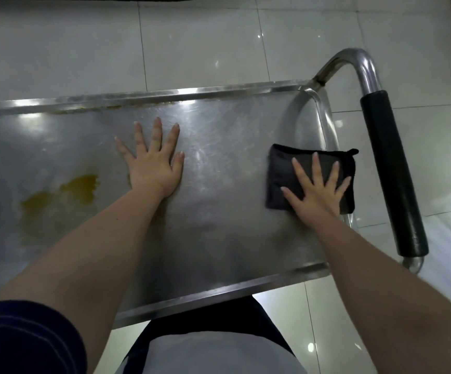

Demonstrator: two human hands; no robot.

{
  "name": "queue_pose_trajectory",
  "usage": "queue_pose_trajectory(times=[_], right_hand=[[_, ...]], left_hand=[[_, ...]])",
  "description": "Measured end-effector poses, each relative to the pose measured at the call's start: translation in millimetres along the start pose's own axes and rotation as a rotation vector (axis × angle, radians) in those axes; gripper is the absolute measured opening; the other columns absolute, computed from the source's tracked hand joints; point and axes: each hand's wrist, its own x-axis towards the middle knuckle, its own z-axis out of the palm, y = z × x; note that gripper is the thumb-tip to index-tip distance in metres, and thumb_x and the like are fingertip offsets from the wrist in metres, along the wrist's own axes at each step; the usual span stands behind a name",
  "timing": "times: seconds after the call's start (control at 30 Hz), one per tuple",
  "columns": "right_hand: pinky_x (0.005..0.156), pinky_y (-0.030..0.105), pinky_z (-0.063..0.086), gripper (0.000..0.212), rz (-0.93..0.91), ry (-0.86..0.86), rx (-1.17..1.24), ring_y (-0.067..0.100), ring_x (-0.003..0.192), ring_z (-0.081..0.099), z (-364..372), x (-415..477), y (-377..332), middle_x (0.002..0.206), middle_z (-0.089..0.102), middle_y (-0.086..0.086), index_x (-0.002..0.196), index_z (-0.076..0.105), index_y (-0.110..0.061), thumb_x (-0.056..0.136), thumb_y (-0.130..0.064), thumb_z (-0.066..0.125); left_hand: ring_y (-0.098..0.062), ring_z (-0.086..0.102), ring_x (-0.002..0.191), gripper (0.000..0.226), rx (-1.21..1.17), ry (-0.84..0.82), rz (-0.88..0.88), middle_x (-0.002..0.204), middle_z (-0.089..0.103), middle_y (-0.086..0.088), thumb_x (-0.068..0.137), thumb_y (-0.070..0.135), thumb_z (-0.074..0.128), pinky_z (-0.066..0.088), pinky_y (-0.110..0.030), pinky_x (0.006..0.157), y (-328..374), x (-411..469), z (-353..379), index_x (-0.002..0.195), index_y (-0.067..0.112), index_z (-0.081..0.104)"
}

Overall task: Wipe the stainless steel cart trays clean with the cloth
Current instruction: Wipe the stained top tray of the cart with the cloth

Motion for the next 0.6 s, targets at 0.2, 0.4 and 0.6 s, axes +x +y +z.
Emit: queue_pose_trajectory(times=[0.2, 0.4, 0.6], right_hand=[[0.107, 0.076, -0.003, 0.079, -0.420, 0.070, 0.026, 0.053, 0.144, -0.004, 19, -76, -117, 0.165, 0.007, 0.000, 0.150, 0.017, -0.051, 0.079, -0.079, 0.037], [0.109, 0.073, 0.002, 0.075, -0.550, 0.122, 0.051, 0.043, 0.148, 0.003, 25, -89, -101, 0.163, 0.015, -0.009, 0.149, 0.022, -0.052, 0.081, -0.079, 0.040], [0.110, 0.069, -0.008, 0.076, 0.080, -0.106, 0.037, 0.038, 0.146, -0.022, 9, -48, 22, 0.161, -0.021, -0.010, 0.137, -0.027, -0.061, 0.073, -0.087, 0.004]], left_hand=[[-0.036, -0.013, 0.149, 0.060, -0.016, 0.001, 0.002, 0.165, -0.008, 0.005, 0.096, 0.061, 0.004, -0.012, -0.071, 0.110, -3, 0, -2, 0.153, 0.045, -0.004], [-0.036, -0.013, 0.149, 0.062, -0.016, -0.027, 0.006, 0.165, -0.008, 0.005, 0.094, 0.061, 0.004, -0.010, -0.072, 0.109, -2, 1, -6, 0.153, 0.044, -0.003], [-0.037, -0.013, 0.149, 0.061, 0.002, -0.012, 0.010, 0.165, -0.008, 0.004, 0.095, 0.061, 0.004, -0.011, -0.073, 0.108, 5, 0, -3, 0.153, 0.044, -0.004]])
